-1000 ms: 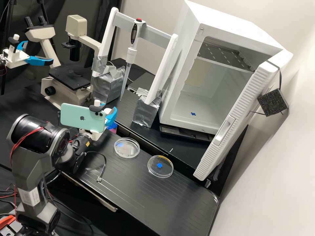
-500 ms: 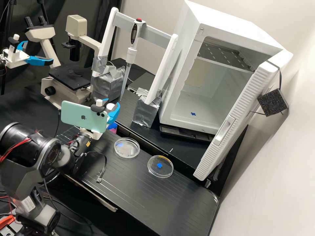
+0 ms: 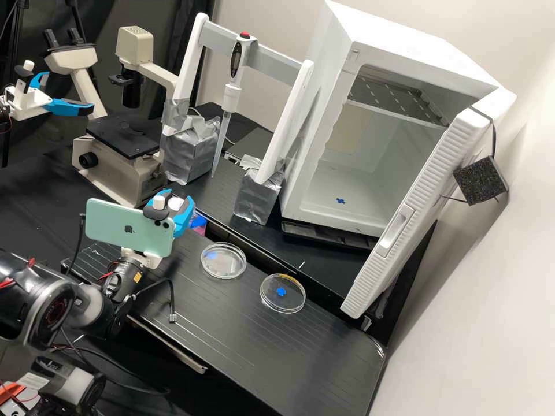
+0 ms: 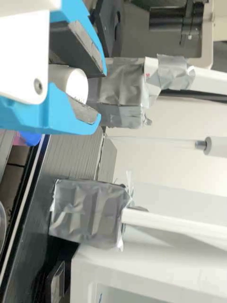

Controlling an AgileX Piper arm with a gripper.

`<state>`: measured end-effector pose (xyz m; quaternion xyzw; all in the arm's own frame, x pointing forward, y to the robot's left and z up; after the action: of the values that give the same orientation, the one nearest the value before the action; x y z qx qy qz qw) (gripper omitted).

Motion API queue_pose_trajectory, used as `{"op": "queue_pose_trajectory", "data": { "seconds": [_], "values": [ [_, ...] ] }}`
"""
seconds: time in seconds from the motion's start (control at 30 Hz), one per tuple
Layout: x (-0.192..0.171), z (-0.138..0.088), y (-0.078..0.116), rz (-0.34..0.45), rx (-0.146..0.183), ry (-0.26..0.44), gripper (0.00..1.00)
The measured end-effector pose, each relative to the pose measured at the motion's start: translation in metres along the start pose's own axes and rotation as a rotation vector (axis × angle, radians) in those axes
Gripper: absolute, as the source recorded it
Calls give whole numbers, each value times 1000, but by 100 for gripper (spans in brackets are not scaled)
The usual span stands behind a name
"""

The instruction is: Open the bottle

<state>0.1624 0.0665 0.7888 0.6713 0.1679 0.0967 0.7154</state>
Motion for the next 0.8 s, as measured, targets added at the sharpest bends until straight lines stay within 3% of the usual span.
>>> {"op": "queue_pose_trajectory", "data": {
  "seconds": [0.8],
  "values": [
    [6, 13, -21, -151, -20, -21, 0]
  ]
}}
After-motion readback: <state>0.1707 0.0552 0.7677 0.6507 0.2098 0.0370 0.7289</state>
